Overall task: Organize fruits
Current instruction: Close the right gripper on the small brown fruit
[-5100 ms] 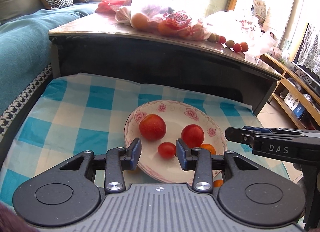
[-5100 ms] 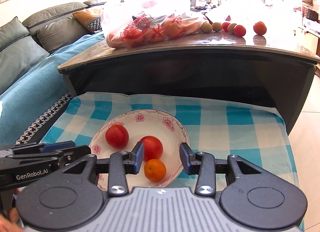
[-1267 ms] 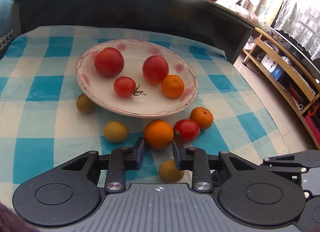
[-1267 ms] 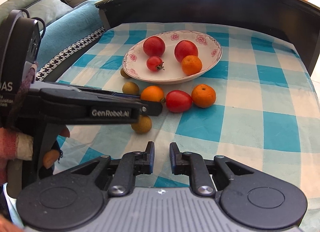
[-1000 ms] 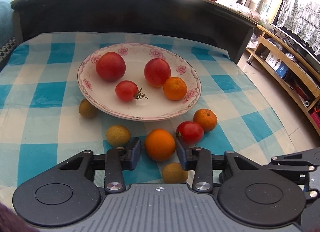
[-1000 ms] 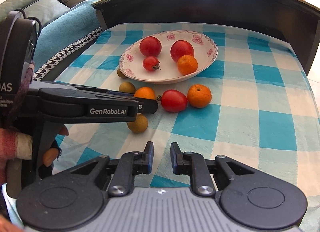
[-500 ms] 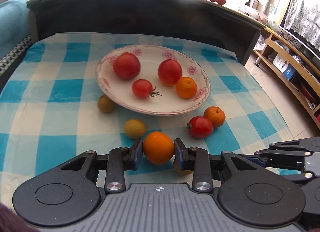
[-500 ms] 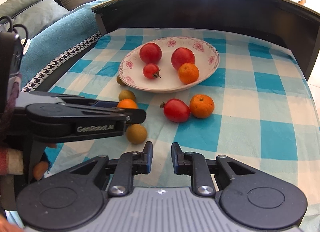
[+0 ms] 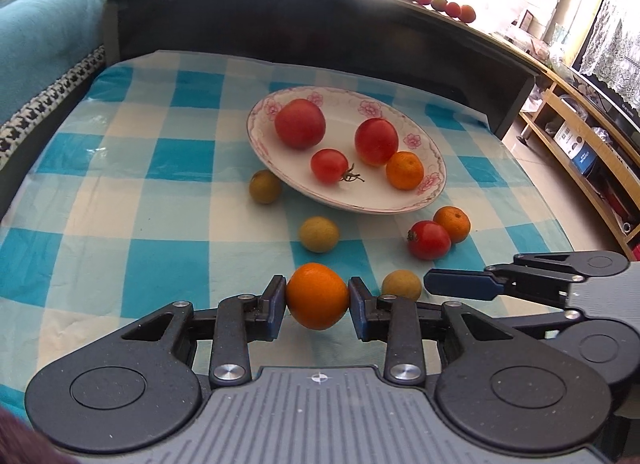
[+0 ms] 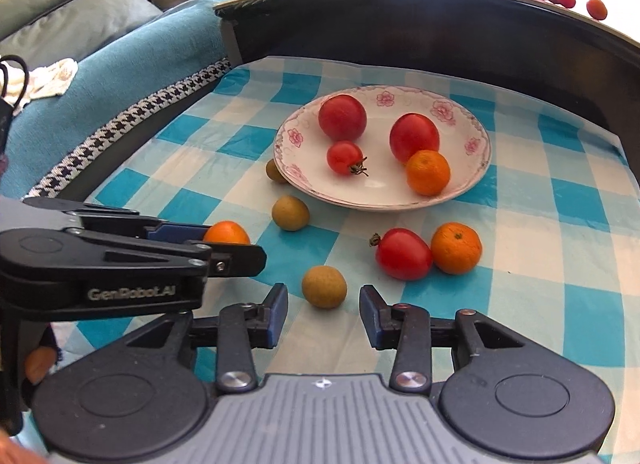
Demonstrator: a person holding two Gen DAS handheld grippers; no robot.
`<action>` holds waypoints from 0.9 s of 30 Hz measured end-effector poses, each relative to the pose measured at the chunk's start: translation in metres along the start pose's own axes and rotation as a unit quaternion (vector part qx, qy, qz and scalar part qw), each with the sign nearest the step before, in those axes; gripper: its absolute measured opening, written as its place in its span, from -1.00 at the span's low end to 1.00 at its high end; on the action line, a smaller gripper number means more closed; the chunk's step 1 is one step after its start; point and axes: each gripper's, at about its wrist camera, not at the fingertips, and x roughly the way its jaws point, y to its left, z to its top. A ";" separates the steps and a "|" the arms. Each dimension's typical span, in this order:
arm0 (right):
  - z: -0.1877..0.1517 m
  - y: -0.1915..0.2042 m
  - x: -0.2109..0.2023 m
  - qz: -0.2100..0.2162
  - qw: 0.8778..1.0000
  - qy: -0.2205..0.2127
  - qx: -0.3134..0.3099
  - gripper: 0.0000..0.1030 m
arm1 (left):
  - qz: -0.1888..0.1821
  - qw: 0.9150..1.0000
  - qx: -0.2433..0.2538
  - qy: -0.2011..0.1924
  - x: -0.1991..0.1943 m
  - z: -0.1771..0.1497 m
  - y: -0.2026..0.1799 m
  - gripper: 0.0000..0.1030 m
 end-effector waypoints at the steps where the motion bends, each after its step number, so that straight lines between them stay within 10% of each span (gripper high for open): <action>1: 0.001 0.000 0.003 0.001 1.000 0.001 -0.002 -0.21 | 0.000 1.000 -0.001 0.000 -0.001 0.000 0.001 -0.20; 27: -0.007 -0.012 -0.018 -0.052 0.999 -0.008 0.005 -0.46 | 0.049 0.996 0.077 0.001 0.006 -0.018 -0.018 0.13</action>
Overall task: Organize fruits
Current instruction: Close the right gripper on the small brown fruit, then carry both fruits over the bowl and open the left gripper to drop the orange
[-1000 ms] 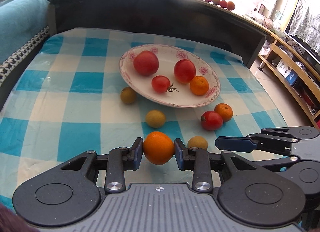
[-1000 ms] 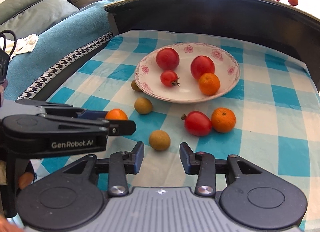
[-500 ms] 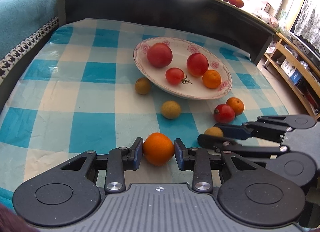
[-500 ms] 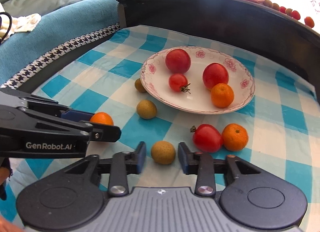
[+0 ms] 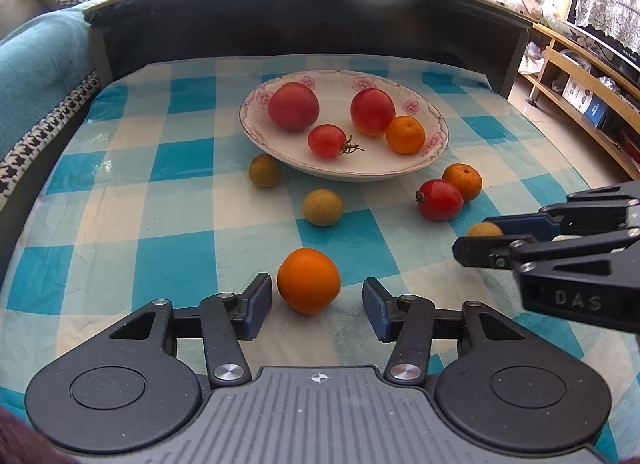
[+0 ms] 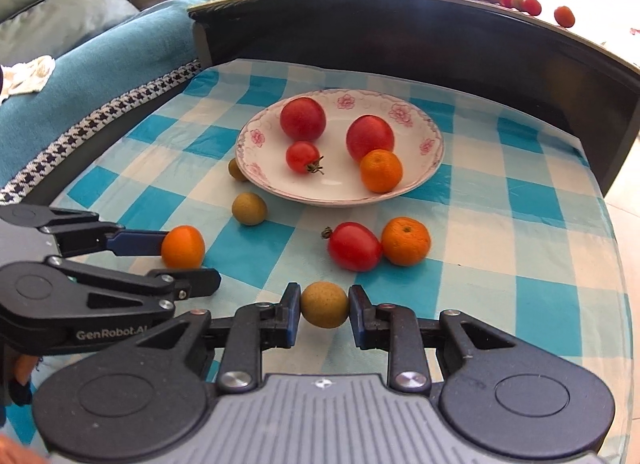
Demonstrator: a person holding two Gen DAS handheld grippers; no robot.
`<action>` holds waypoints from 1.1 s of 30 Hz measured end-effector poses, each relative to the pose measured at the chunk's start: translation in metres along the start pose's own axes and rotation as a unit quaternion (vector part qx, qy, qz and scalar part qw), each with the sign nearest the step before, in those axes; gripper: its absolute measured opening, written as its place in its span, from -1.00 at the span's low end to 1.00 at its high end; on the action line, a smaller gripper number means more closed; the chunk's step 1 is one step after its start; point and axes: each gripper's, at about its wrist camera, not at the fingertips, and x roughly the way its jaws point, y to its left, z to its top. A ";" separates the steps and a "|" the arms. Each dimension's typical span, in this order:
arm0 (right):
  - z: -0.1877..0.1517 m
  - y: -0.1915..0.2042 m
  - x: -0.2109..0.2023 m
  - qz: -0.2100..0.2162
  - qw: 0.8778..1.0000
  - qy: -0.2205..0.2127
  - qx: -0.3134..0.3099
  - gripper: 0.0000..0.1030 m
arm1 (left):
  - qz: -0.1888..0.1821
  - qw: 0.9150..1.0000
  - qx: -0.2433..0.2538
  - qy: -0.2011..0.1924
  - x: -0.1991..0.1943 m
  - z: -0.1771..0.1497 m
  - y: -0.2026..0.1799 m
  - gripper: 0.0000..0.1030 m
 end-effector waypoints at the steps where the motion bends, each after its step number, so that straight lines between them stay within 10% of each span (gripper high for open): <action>1: 0.000 -0.001 -0.002 -0.002 1.000 -0.001 0.001 -0.46 | 0.003 1.000 0.002 0.001 0.000 0.000 -0.001 0.12; 4: 0.001 -0.001 -0.009 -0.010 1.000 -0.002 -0.001 -0.46 | 0.005 1.000 0.000 0.006 0.000 0.003 -0.003 -0.19; 33: 0.063 -0.005 -0.031 -0.027 0.999 -0.019 -0.004 -0.46 | -0.020 0.999 -0.009 -0.030 -0.022 0.068 -0.007 -0.19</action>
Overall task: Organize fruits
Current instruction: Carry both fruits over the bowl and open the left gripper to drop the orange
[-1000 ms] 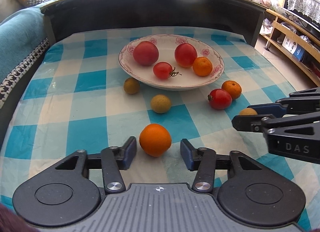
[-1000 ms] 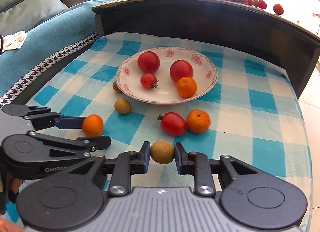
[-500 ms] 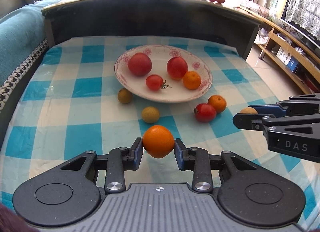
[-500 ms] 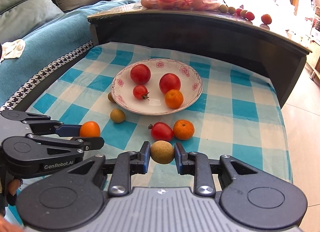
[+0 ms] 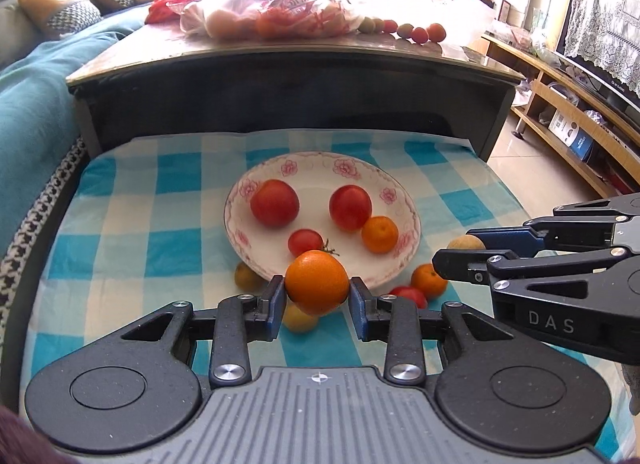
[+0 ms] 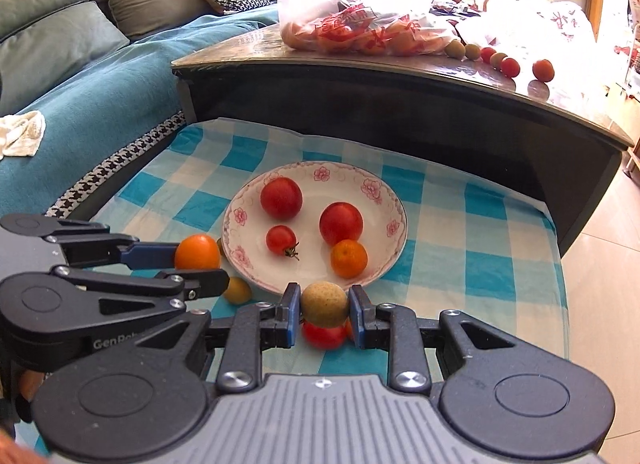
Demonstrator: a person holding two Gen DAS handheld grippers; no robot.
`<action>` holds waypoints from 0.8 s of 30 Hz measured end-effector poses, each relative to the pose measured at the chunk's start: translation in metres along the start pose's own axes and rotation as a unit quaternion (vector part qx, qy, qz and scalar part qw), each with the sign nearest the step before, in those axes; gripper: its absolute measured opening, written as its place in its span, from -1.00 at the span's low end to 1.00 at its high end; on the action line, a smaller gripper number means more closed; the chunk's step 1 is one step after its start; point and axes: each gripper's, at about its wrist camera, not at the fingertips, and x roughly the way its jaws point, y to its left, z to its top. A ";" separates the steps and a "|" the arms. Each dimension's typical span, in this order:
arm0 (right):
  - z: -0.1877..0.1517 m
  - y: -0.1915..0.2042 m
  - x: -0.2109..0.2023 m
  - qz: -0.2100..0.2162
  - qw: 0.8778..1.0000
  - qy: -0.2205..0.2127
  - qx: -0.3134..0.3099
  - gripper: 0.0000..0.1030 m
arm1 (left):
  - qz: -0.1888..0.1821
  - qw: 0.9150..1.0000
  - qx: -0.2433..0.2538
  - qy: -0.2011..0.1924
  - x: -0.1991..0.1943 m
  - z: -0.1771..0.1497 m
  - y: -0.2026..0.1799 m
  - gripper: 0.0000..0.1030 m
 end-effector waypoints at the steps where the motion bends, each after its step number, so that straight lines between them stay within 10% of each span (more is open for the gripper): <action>1: 0.002 -0.001 0.003 -0.001 1.000 0.001 -0.001 -0.46 | 0.001 1.000 0.000 0.001 0.003 0.001 0.001 -0.19; 24: 0.017 -0.021 0.056 0.009 1.000 0.020 0.011 -0.46 | -0.008 0.999 -0.027 0.026 0.042 0.012 0.013 -0.19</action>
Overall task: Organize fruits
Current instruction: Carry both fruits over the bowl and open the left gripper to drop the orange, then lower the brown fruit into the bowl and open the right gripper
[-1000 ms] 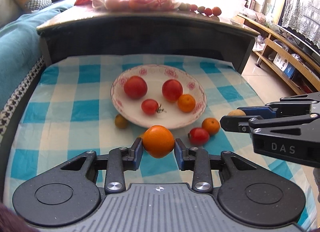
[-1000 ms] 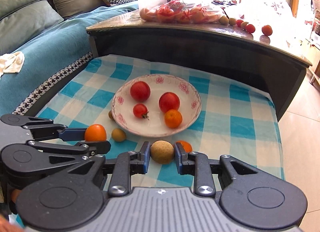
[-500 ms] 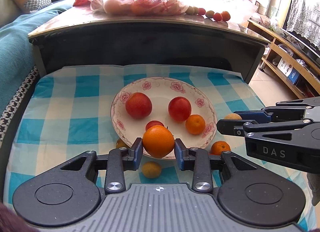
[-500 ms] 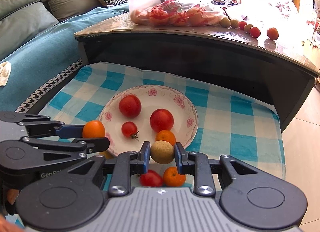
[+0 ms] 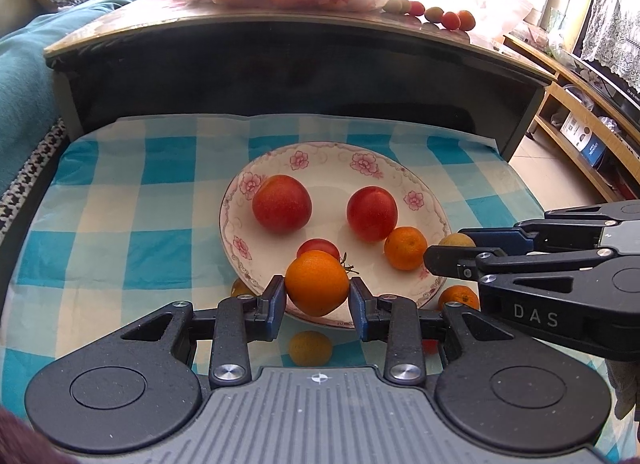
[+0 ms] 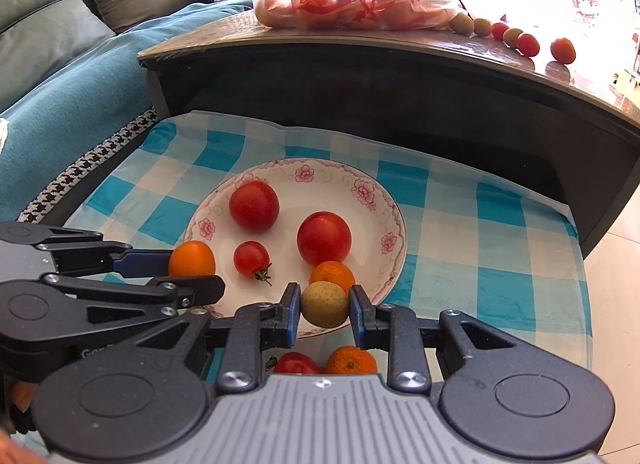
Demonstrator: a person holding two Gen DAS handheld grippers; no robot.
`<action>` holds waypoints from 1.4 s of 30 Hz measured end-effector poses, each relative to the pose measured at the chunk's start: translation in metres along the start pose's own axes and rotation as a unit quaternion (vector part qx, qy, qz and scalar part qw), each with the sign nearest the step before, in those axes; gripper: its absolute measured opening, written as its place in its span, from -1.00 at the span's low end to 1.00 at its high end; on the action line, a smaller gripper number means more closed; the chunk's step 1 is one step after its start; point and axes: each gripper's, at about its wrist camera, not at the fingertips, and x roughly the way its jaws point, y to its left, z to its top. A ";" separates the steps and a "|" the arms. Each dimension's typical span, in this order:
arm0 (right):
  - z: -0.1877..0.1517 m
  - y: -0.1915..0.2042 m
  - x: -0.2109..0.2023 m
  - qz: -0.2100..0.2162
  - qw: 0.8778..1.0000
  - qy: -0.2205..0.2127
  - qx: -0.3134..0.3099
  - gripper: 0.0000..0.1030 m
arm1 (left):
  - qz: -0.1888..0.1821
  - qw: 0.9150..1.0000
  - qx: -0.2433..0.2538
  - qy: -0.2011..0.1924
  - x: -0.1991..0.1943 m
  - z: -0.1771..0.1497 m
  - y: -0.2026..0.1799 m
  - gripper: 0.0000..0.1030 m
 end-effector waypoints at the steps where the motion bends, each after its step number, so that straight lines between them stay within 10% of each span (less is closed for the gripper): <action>1: 0.000 0.000 0.001 0.000 1.000 0.000 0.001 -0.46 | 0.000 1.000 0.000 0.001 0.001 0.000 0.000 -0.19; 42: 0.005 -0.017 -0.004 0.025 0.998 -0.018 0.060 -0.42 | -0.002 0.999 -0.041 -0.023 -0.014 0.006 0.017 -0.11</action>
